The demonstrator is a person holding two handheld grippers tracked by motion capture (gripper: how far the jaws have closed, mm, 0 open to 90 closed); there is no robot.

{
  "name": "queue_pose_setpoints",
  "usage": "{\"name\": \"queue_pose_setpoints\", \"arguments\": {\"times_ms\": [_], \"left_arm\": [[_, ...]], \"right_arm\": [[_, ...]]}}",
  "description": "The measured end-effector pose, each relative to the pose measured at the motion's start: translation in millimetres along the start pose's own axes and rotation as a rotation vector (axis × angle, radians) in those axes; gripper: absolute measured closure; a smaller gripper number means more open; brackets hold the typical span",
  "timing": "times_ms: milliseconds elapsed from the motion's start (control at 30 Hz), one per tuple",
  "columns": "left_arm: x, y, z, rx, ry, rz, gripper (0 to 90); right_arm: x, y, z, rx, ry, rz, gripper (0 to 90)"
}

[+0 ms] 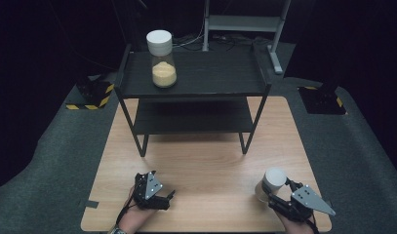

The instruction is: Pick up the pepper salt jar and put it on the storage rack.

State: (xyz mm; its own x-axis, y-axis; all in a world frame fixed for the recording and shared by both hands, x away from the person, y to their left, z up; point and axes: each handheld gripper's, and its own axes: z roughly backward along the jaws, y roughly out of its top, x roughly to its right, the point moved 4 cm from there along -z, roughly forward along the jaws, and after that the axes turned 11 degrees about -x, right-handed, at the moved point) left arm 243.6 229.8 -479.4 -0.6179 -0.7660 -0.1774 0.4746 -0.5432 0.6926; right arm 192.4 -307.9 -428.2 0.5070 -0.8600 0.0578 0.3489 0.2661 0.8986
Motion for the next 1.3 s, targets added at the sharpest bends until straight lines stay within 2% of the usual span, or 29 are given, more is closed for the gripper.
{"name": "queue_pose_setpoints", "arguments": {"times_ms": [233,567,933,1300], "left_arm": [[-0.7,-0.5,0.2,0.003,-0.004,0.0,1.2],[-1.5,-1.0,0.4,0.006,-0.011,-0.003,1.2],[-2.8,-0.8,0.1,0.005,-0.019,-0.002,1.2],[-4.4,-1.6,0.3,0.01,-0.028,0.002,1.2]], "right_arm": [[-10.4,10.0,-19.9,0.01,0.048,0.007,34.5],[-23.0,29.5,-35.1,0.03,0.106,0.018,34.4],[-31.0,56.9,-43.1,0.067,0.141,0.022,34.5],[-38.1,86.4,-43.1,0.1,0.162,0.043,34.4]]}}
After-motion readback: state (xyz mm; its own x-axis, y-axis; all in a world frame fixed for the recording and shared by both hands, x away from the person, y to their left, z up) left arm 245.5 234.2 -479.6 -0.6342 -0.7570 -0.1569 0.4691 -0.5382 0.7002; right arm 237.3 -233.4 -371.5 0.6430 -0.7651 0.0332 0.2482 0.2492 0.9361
